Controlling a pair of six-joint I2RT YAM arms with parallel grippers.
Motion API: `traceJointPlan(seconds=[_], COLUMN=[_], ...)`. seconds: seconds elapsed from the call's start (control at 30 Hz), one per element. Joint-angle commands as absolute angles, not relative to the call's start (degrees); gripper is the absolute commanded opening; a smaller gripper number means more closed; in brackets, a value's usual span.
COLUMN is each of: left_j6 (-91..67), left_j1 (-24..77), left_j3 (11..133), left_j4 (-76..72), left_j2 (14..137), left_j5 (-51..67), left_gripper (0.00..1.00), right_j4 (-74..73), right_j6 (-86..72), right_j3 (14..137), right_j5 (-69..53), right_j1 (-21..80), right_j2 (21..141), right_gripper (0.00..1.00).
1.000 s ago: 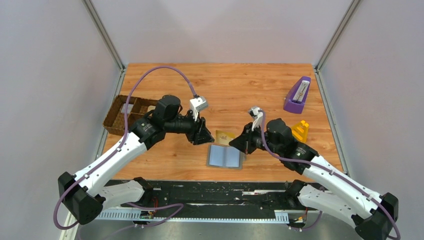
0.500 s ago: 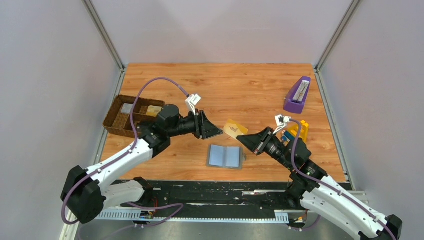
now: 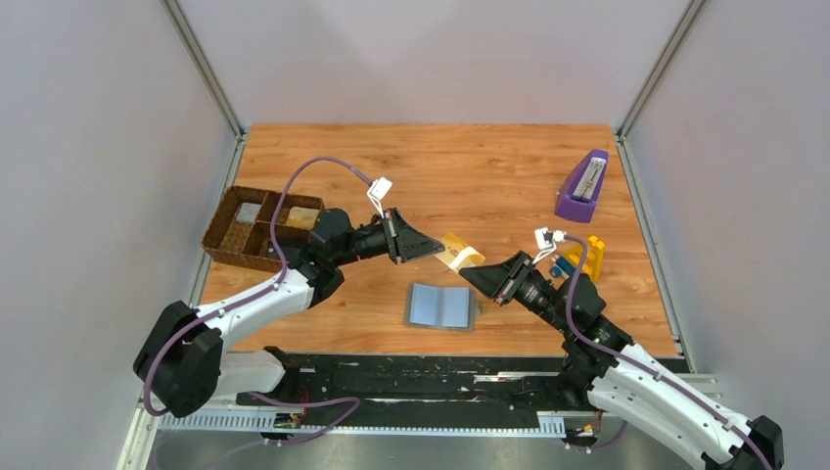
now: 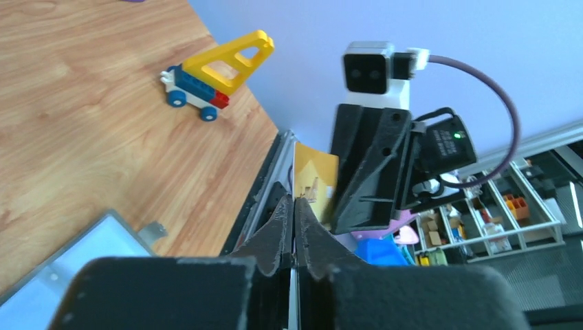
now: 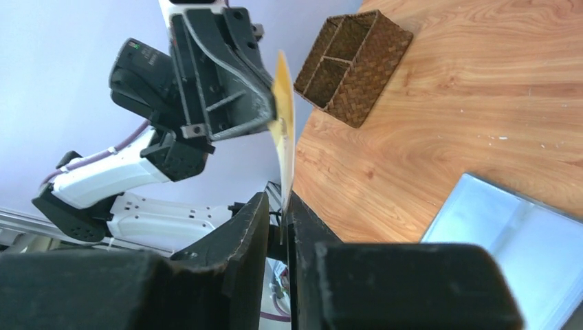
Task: Take the credit cards out of the card holder
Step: Remove the credit card from the card holder.
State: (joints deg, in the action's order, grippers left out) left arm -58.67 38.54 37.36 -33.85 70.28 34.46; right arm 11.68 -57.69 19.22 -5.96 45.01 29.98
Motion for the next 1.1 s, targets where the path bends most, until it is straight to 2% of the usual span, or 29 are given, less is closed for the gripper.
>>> traceJointPlan(seconds=[0.0,0.13,0.17,0.3,0.47,0.63,0.93,1.07], left_j6=[-58.7,-55.9,-55.2,-47.7,-34.8,-27.9,-26.5,-25.6], left_j1=[38.1,36.7,36.2,35.3,35.4,36.9,39.8,39.9], left_j3=[38.2,39.6,40.0,44.1,49.8,52.8,54.6,55.1], left_j4=[-39.4,-35.6,-34.7,-22.2,-4.4,6.8,7.7,8.4], left_j2=[69.8,69.9,70.1,70.3,70.7,71.8,73.8,74.3], left_j5=[38.1,43.3,44.6,51.8,58.9,63.7,66.7,67.2], left_gripper=[0.00,0.00,0.00,0.00,0.00,0.00,0.00,0.00], right_j4=[13.1,2.5,-1.3,-12.7,-22.5,-23.1,-23.1,-22.3], right_j6=[-54.7,-45.0,-42.8,-33.6,-24.1,-19.2,-18.6,-18.9], right_j3=[19.4,23.3,24.6,31.7,41.3,47.5,51.6,51.1], right_j5=[-10.7,-11.5,-10.9,-13.2,-18.6,-28.9,-42.0,-43.4], right_j1=[45.0,44.9,44.8,42.8,41.5,40.9,40.8,40.8], right_j2=[30.1,28.0,27.4,27.7,35.1,42.9,56.1,56.9], right_gripper=[0.24,0.49,0.53,0.58,0.53,0.51,0.46,0.37])
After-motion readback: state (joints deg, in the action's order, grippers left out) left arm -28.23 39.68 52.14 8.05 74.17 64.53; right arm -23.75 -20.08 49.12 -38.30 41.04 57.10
